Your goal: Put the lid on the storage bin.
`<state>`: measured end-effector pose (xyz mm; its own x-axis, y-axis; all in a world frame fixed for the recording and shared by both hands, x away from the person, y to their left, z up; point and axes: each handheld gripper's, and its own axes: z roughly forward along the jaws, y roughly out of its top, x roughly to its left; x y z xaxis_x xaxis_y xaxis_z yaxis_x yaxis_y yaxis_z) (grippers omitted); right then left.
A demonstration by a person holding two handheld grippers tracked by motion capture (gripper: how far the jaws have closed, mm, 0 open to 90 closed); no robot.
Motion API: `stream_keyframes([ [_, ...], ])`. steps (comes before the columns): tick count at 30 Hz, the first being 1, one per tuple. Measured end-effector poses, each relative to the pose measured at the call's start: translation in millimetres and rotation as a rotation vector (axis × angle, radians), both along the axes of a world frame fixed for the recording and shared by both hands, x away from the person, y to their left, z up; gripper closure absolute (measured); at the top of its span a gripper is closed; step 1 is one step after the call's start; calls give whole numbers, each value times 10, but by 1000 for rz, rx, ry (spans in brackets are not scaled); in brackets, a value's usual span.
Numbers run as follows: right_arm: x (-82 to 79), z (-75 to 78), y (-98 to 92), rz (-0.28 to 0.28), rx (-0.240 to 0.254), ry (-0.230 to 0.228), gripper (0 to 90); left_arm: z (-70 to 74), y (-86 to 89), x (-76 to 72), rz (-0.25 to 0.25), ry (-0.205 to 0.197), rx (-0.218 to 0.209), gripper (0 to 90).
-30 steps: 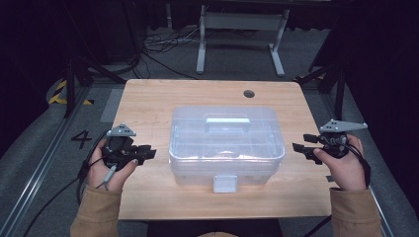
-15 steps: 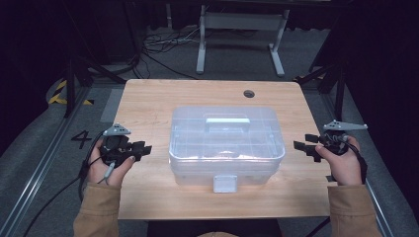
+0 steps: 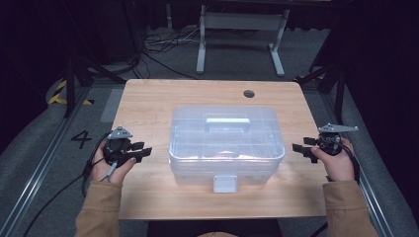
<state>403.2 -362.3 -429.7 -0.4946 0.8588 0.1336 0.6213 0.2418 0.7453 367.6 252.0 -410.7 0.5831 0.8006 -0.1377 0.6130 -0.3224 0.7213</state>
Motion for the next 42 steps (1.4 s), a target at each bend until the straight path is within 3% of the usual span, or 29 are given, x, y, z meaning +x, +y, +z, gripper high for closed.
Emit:
stream_keyframes([
  [7, 43, -107, -9, 11, -8, -5, 359, -137, -25, 57, -19, -5, 7, 559],
  [22, 114, -327, 67, 35, -24, -5, 375, -372, -86, 144, -57, 49, 39, 514],
  [29, 153, -451, 134, 74, -55, 25, 405, -448, -121, 165, -75, 47, 50, 501],
  [37, 159, -546, 140, 87, -48, 12, 410, -512, -141, 180, -87, 35, 42, 500],
  [42, 159, -575, 152, 89, -56, 8, 405, -539, -146, 192, -96, 39, 60, 499],
])
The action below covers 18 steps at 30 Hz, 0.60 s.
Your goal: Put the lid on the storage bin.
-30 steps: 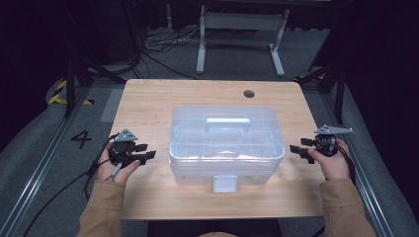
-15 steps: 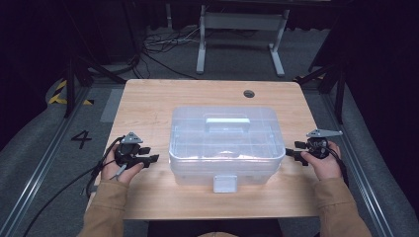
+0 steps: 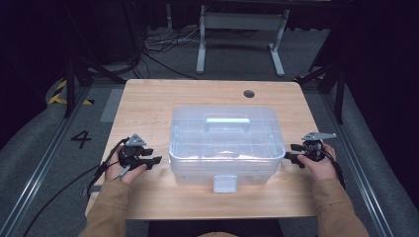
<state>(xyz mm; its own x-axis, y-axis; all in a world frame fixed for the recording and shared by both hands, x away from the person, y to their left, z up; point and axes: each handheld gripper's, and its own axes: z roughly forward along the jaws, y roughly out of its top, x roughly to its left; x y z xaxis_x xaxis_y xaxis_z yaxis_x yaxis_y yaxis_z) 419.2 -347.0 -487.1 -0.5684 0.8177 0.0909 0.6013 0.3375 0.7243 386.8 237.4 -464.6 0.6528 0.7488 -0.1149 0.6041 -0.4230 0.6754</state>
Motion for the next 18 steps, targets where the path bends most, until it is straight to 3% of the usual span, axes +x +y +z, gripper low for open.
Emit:
stream_keyframes([
  [2, 2, -12, 19, 6, -14, -4, 405, -8, -3, 5, 3, 20, -10, 489],
  [8, 5, -52, 54, 12, -22, -19, 405, -34, -20, 12, 11, -3, 2, 464],
  [18, 13, -121, 78, 12, -44, -50, 381, -83, -45, 29, 21, -4, 22, 415],
])
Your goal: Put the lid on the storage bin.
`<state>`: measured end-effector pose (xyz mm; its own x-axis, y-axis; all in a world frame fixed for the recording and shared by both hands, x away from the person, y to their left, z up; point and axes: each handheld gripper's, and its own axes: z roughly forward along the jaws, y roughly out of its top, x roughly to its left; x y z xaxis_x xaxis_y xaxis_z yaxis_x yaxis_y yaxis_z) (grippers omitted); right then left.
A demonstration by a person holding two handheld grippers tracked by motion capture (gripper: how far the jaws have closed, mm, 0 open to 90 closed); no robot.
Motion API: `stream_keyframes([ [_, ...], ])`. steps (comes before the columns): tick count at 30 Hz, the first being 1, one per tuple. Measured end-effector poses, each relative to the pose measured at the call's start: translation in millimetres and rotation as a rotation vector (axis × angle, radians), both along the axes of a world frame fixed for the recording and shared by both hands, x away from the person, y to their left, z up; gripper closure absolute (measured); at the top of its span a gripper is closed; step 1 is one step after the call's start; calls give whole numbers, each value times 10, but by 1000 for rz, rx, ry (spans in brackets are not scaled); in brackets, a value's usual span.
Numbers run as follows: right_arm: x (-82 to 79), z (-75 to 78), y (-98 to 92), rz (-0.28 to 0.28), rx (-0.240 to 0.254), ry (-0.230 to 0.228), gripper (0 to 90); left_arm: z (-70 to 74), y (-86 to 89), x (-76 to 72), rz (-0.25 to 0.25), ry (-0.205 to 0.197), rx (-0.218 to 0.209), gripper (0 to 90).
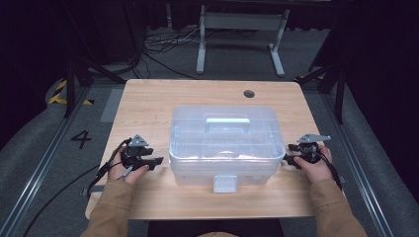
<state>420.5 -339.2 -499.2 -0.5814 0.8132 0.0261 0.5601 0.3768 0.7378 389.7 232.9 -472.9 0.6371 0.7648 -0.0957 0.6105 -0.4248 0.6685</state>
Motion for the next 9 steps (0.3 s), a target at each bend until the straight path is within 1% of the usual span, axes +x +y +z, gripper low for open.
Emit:
stream_keyframes([
  [2, -1, -17, 3, 2, -6, -19, 361, -9, -4, -1, 9, -1, 7, 397],
  [5, -1, -25, 11, -2, -9, -26, 337, -15, -9, 0, 18, -5, 9, 388],
  [7, 0, -31, 17, -11, -6, -28, 325, -31, -18, 3, 25, -18, 32, 383],
  [9, 1, -38, 13, -14, -5, -34, 308, -42, -14, 12, 27, -8, 47, 363],
])
